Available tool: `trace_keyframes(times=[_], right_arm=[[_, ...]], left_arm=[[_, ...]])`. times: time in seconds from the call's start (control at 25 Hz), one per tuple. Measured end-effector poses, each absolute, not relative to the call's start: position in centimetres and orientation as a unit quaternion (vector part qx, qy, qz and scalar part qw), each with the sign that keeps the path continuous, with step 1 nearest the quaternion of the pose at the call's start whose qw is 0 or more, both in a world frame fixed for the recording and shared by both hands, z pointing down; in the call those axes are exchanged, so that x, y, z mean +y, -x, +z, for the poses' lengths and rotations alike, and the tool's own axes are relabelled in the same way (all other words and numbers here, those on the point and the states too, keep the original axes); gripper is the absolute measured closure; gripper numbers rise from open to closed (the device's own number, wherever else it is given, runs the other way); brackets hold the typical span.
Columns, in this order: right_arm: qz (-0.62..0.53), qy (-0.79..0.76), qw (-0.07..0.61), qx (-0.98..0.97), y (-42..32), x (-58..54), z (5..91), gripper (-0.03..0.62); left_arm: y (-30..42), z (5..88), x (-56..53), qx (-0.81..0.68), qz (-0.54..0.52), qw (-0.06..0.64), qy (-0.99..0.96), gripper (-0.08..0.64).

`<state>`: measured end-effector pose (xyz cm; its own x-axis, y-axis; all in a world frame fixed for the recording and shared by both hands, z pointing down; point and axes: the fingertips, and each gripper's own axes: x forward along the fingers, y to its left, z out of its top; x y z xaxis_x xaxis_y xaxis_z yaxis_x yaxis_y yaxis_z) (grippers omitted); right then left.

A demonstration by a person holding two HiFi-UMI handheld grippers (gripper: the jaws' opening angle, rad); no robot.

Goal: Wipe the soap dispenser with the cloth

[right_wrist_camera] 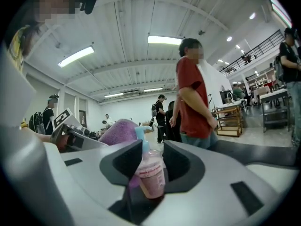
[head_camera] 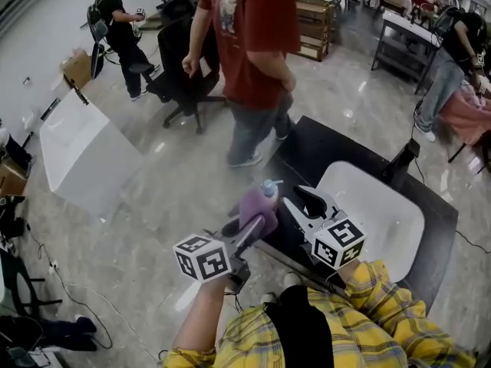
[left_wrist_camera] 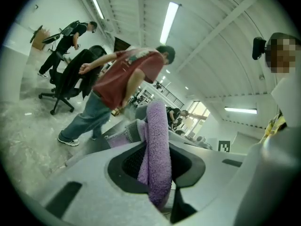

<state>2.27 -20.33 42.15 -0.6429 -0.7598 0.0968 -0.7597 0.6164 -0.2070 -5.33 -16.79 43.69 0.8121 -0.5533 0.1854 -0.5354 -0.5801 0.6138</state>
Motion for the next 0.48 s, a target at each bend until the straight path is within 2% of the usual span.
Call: trace_keyframes(times=[0.48], right_arm=[[-0.128, 0.433, -0.008, 0.892, -3.2, -19.8, 43.3, 0.468]], left_arm=[[6.2, 46.8, -16.5, -0.326, -0.008, 0.369, -0.870, 0.483]])
